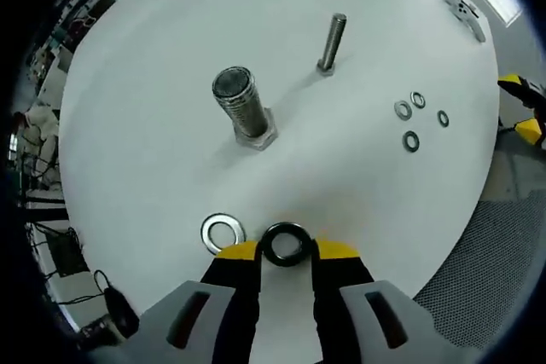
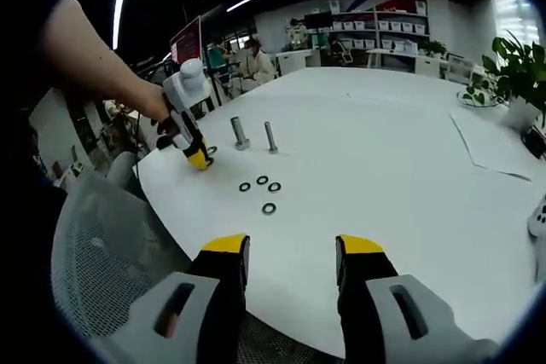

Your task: Place the washer onto the threaded stud by aligning its center hole with the stud, sliding it down to the base, and recovering from edge contact or off-axis alignment until the washer reaches the visible bottom stop.

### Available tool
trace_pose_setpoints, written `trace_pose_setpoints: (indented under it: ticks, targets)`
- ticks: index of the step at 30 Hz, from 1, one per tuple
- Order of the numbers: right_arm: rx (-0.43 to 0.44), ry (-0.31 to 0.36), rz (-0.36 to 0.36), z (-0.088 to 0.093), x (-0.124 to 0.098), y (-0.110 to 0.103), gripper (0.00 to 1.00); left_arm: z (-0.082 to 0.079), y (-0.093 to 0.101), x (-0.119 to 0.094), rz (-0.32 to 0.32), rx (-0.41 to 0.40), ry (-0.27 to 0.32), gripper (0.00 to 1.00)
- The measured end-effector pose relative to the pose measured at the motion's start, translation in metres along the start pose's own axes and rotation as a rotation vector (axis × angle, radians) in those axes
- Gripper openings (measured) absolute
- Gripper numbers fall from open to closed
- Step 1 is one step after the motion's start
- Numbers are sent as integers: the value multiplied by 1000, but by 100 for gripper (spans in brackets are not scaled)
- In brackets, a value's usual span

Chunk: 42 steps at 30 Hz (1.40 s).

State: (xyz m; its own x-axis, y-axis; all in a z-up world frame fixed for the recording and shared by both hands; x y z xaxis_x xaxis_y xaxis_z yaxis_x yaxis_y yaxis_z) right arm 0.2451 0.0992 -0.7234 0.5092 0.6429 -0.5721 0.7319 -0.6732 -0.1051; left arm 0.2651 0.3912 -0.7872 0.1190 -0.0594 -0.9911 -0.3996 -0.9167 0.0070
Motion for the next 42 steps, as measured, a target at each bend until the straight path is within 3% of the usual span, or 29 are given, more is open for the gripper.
trace_pose_setpoints:
  ticks: [9, 18, 35, 42]
  targets:
    - [1, -6, 3, 1, 0, 1, 43, 0, 0, 0, 8, 40, -2, 21]
    - [-6, -15, -2, 2, 1, -1, 43, 2, -1, -1, 15, 11, 29, 20]
    - [-7, -27, 4, 4, 1, 1, 43, 3, 0, -1, 38, 81, 23, 18]
    - [-7, -28, 1, 4, 1, 1, 43, -5, 5, -11, 58, 100, 53, 18]
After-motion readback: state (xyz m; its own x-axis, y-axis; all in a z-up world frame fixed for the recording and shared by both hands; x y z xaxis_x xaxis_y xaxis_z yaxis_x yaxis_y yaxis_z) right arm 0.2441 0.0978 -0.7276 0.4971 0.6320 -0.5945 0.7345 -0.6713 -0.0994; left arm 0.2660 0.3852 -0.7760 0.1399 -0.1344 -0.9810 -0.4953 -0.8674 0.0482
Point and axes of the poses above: the point that each gripper's makers call its tool centre point, and the gripper's own axes: x roughly forward along the fingers, y roughly to its right, z roughly out of its underside, the point moved 1 cm from there along -x, roughly backward along the fingers, and after that the axes turned 4 degrees about -x, right-handed, at the moved point
